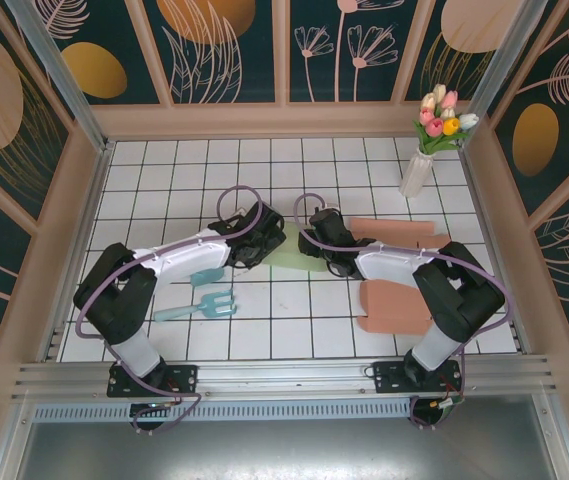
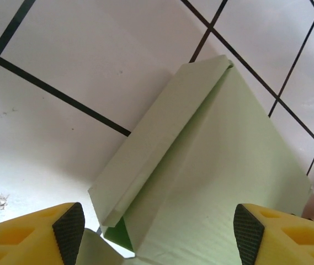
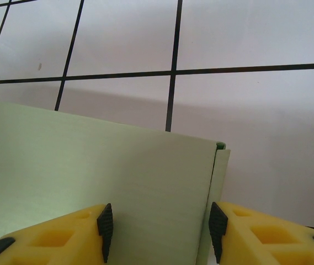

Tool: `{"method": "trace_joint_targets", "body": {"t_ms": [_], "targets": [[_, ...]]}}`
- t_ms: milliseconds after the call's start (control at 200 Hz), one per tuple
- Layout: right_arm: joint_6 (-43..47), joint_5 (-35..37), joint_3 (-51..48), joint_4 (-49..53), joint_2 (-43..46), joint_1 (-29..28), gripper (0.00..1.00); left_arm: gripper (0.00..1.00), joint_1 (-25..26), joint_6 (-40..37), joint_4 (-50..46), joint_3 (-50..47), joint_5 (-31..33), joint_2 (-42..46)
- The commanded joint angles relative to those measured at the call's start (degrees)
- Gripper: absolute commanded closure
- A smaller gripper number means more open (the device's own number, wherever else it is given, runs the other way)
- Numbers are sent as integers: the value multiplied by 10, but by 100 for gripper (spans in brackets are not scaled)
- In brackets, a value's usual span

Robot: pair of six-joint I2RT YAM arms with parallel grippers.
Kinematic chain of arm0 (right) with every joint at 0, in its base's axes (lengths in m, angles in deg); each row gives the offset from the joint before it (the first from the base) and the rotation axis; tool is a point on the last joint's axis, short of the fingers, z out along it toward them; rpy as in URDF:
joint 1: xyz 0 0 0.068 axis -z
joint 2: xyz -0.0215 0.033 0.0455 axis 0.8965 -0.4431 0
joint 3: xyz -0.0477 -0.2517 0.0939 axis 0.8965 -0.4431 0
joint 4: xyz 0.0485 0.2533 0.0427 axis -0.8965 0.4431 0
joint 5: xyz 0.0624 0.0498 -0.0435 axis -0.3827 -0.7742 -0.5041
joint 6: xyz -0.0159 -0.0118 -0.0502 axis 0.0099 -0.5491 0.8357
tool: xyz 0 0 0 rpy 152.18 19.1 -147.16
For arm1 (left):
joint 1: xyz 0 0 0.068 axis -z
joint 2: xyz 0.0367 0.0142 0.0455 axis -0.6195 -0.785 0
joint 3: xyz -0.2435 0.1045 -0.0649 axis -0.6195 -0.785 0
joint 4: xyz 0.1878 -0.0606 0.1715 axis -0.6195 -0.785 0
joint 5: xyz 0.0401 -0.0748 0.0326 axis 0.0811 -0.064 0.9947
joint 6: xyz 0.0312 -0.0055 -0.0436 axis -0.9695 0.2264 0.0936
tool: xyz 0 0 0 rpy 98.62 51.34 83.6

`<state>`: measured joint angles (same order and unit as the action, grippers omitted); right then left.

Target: Fold the paper box

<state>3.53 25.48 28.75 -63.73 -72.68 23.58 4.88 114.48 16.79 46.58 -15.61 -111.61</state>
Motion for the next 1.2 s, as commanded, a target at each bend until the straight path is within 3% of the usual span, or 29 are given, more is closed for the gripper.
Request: {"method": "trace_joint_targets", "body": {"t_ms": [0, 676, 1191], "targets": [[-12, -10, -16, 33, 0, -4, 48, 27, 2, 16, 1, -16, -4, -3], [-7, -4, -15, 35, -5, -4, 49, 36, 2, 11, 33, -45, 0, -35], [-7, -6, -14, 35, -8, -5, 50, 36, 2, 33, 39, -46, -26, -23]]}}
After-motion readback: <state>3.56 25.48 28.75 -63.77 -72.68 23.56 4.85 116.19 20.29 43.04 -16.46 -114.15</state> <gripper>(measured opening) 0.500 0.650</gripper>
